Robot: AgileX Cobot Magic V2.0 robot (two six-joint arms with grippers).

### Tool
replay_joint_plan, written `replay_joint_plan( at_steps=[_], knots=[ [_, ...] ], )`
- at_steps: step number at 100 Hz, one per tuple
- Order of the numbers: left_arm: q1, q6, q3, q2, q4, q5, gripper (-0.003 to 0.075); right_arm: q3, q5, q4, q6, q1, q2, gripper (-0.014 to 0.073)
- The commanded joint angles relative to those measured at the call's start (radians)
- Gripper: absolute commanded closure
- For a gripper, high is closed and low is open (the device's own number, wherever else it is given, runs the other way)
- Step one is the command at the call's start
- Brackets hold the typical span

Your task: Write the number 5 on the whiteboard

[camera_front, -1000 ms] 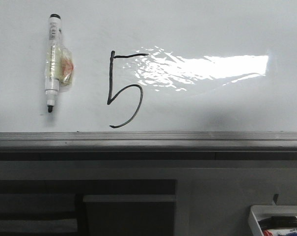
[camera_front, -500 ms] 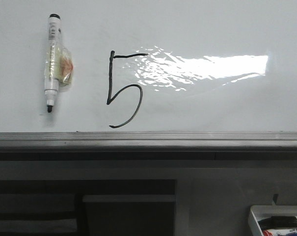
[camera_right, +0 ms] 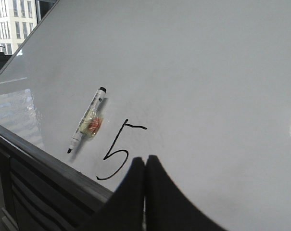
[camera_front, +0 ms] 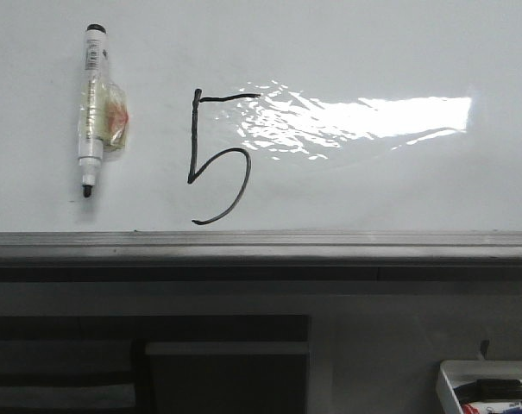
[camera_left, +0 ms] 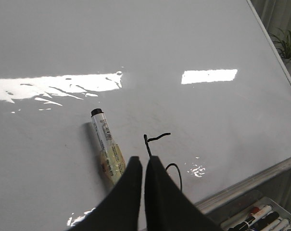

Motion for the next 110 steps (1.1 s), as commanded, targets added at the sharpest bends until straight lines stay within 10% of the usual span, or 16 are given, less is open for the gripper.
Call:
replay_joint_plan(
  at_steps=[1,43,62,110],
  knots=[
    [0.001,-0.004,-0.027,0.008,-0.002,-0.079,0.0741,-0.029,-0.081,-0.003,-0.008,-0.007,0.010,0.0656],
    [0.001,0.011,-0.023,0.008,-0.116,-0.035,0.0741,-0.029,-0.081,-0.003,-0.008,-0.007,0.010,0.0656],
    [0.027,0.472,-0.023,0.008,-0.396,0.051,0.0741,-0.029,-0.081,-0.003,-0.008,-0.007,0.010,0.0656],
    [0.565,0.530,0.115,-0.229,-0.406,0.146,0.0741,-0.029,-0.081,-0.003,-0.008,-0.007,0.010,0.0656]
  ],
)
